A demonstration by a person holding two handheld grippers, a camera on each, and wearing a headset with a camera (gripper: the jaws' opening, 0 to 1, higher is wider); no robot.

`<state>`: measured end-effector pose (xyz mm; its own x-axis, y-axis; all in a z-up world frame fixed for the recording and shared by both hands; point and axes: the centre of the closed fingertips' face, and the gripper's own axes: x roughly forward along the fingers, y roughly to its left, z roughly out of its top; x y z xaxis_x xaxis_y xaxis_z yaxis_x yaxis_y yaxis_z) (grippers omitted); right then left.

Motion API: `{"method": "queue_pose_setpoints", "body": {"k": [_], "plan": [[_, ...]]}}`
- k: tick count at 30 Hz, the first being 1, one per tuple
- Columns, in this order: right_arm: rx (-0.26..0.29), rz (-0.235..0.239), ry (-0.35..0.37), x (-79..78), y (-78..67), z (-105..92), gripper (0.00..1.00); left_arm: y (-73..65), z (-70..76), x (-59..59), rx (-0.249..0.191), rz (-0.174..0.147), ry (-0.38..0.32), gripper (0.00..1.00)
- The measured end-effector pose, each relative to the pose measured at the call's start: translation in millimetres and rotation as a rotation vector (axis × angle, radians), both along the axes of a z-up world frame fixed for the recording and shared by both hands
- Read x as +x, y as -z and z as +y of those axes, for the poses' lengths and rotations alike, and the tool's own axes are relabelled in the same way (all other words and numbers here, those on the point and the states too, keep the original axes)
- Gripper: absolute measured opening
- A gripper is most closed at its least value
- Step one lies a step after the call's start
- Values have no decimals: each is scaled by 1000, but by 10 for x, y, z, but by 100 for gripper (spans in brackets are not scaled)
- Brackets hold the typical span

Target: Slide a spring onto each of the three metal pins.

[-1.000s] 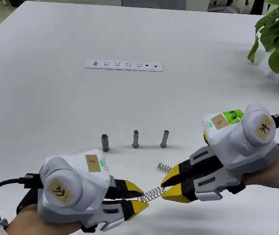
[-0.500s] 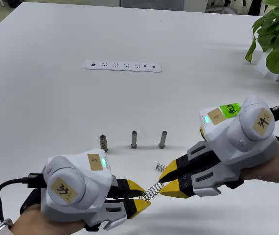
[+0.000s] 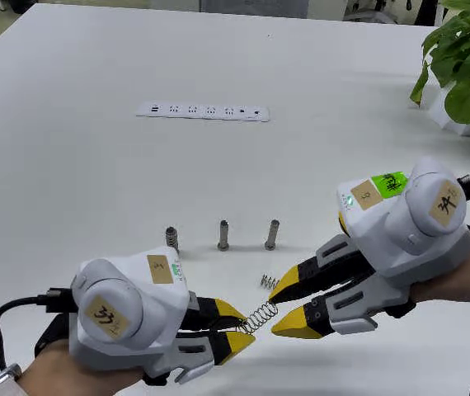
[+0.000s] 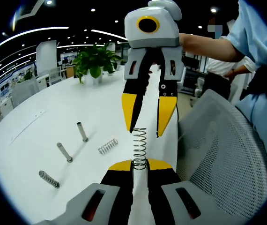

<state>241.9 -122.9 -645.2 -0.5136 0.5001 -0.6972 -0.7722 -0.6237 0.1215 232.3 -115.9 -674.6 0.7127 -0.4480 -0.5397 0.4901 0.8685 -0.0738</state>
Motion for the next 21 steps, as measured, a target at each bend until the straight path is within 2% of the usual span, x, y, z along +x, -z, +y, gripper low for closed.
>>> {"method": "queue_pose_setpoints", "body": {"k": [8, 12, 21], "plan": [[-27, -25, -61, -34, 13, 28, 21, -46, -76, 20, 8, -13, 25, 10], [-49, -24, -93, -75, 24, 34, 20, -74, -125, 47, 7, -21, 36, 10], [-78, -15, -114, -98, 74, 41, 17, -116, -171, 72, 4, -36, 44, 10]]}}
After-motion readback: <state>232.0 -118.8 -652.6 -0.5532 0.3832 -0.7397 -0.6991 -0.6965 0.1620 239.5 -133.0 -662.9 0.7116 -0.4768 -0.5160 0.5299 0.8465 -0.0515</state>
